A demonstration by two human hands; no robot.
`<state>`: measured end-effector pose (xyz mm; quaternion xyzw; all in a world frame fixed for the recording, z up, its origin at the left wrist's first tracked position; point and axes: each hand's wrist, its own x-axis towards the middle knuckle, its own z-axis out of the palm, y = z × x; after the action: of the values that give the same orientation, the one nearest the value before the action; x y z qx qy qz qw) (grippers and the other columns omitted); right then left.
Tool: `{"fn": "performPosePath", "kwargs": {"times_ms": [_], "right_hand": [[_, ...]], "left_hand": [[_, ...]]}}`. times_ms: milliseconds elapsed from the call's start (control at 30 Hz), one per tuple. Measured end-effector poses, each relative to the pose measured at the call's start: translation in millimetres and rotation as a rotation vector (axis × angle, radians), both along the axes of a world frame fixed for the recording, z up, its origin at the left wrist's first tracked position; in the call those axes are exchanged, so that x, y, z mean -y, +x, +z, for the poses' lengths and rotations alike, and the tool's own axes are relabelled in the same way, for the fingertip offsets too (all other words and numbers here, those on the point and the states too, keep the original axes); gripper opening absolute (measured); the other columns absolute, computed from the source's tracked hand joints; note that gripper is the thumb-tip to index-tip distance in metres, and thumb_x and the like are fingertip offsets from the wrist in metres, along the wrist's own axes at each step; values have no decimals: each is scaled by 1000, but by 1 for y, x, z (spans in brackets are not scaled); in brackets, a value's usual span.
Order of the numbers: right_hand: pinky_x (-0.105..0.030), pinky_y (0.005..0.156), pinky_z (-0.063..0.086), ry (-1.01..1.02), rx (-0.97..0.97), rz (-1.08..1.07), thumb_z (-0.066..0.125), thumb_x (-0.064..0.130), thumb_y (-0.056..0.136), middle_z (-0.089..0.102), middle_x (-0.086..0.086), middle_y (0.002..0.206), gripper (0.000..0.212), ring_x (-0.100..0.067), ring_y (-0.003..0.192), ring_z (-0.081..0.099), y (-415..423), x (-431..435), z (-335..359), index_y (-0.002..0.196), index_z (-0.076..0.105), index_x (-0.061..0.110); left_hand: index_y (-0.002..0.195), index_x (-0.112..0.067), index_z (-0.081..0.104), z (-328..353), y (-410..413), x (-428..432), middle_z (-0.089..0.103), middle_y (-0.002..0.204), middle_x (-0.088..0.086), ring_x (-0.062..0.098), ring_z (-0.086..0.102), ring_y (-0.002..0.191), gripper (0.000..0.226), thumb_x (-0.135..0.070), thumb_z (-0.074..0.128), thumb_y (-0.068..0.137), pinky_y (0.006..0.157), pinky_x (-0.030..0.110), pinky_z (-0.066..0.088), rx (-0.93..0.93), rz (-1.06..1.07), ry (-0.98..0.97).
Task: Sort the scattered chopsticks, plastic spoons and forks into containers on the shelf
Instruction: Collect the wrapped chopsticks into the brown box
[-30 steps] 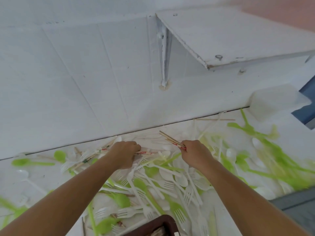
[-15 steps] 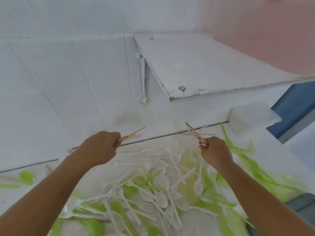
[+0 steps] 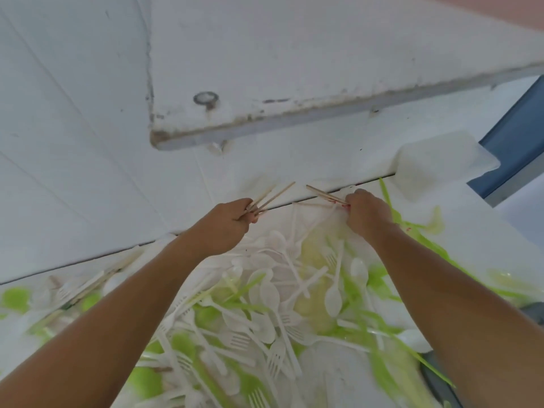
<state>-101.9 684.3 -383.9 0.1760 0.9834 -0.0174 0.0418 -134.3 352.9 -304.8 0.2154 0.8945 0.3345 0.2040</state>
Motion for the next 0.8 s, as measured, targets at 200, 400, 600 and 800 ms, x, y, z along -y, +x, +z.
{"fn": "performPosePath", "kwargs": {"times_ms": [200, 400, 600, 800], "right_hand": [[-32, 74, 44, 34, 124, 65, 63, 17, 77, 52, -4, 94, 28, -34, 97, 64, 11, 11, 39, 105, 60, 20], [-34, 75, 47, 169, 100, 36, 61, 27, 77, 61, -5, 88, 26, -31, 87, 62, 46, 35, 88, 101, 69, 20], [-40, 80, 48, -39, -73, -165, 46, 56, 101, 49, -11, 68, 61, -38, 90, 54, 130, 53, 112, 80, 64, 2], [-35, 65, 52, -755, -155, -74, 51, 38, 106, 67, -1, 74, 35, -14, 65, 66, 218, 162, 119, 84, 70, 19]], "left_hand": [[80, -18, 51, 13, 14, 10, 55, 76, 0, 17, 49, 66, 44, -53, 47, 105, 63, 33, 38, 11, 56, -91], [64, -15, 41, 44, 54, 38, 47, 62, 2, 19, 46, 56, 61, -64, 60, 94, 55, 31, 33, -78, 158, -240], [59, -12, 44, 72, 117, 114, 45, 51, -5, 11, 39, 43, 64, -63, 64, 92, 54, 28, 34, -15, 233, -177], [93, -40, 77, 56, 166, 164, 75, 88, -17, 1, 68, 82, 3, -40, 75, 91, 82, 31, 57, 25, -2, -324]]}}
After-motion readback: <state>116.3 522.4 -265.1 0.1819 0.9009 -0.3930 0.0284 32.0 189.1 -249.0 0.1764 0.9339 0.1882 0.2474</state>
